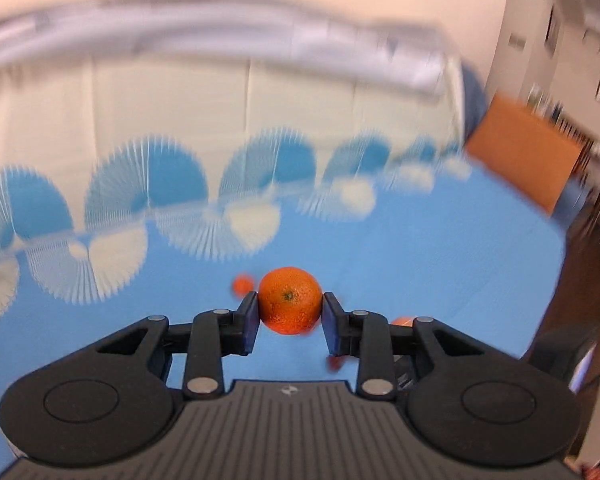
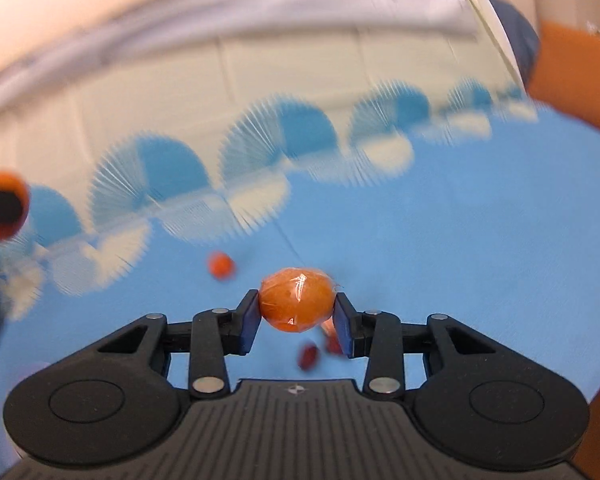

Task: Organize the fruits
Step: 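Carry both mandarins to the plate and open both tools to release them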

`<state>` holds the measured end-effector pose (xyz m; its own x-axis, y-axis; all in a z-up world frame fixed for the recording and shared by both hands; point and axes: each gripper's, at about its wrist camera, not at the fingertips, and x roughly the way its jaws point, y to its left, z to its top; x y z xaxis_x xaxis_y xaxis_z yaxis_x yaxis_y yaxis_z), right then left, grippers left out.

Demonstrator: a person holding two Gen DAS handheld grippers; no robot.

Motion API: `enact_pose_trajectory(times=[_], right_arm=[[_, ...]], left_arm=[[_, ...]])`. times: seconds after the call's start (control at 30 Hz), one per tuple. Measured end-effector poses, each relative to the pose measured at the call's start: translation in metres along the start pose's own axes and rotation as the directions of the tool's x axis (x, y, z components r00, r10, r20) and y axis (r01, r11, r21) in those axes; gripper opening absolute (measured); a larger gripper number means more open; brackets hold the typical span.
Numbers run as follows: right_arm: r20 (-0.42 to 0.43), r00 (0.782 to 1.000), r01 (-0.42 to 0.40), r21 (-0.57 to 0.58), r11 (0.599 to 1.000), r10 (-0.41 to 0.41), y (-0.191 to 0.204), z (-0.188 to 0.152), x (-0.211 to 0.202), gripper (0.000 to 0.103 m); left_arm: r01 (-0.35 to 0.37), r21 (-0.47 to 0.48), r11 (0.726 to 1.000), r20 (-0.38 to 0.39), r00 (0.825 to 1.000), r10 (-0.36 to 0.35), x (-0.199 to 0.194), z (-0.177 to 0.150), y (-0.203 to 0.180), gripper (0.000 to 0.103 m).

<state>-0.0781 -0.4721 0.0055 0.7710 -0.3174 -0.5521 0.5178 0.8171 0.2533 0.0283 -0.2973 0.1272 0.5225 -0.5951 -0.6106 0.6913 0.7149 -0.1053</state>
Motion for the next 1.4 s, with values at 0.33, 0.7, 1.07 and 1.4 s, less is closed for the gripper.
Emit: enact_pose_trajectory(times=[0.33, 0.7, 1.07, 1.4], right_arm=[[0.242, 0.938, -0.234, -0.082, 0.969, 0.247, 0.031, 0.087, -0.139, 0.041], [0.153, 0.918, -0.335, -0.198, 0.921, 0.366, 0.08, 0.059, -0.165, 0.041], [-0.242, 0.916, -0.387, -0.335, 0.859, 0.319, 0.197, -0.075, -0.051, 0.041], [-0.399, 0.882, -0.421, -0.433, 0.797, 0.249, 0.263, -0.135, 0.019, 0.041]], left_arm=[[0.059, 0.036, 0.998, 0.242, 0.968, -0.066, -0.186, 0.069, -0.053, 0.037], [-0.178, -0.107, 0.978, 0.161, 0.968, 0.194, -0.214, -0.02, 0.018, 0.037], [-0.446, -0.197, 0.873, -0.196, 0.89, 0.411, -0.079, -0.165, 0.172, 0.037], [-0.459, -0.27, 0.846, -0.313, 0.873, 0.374, -0.017, -0.2, 0.234, 0.037]])
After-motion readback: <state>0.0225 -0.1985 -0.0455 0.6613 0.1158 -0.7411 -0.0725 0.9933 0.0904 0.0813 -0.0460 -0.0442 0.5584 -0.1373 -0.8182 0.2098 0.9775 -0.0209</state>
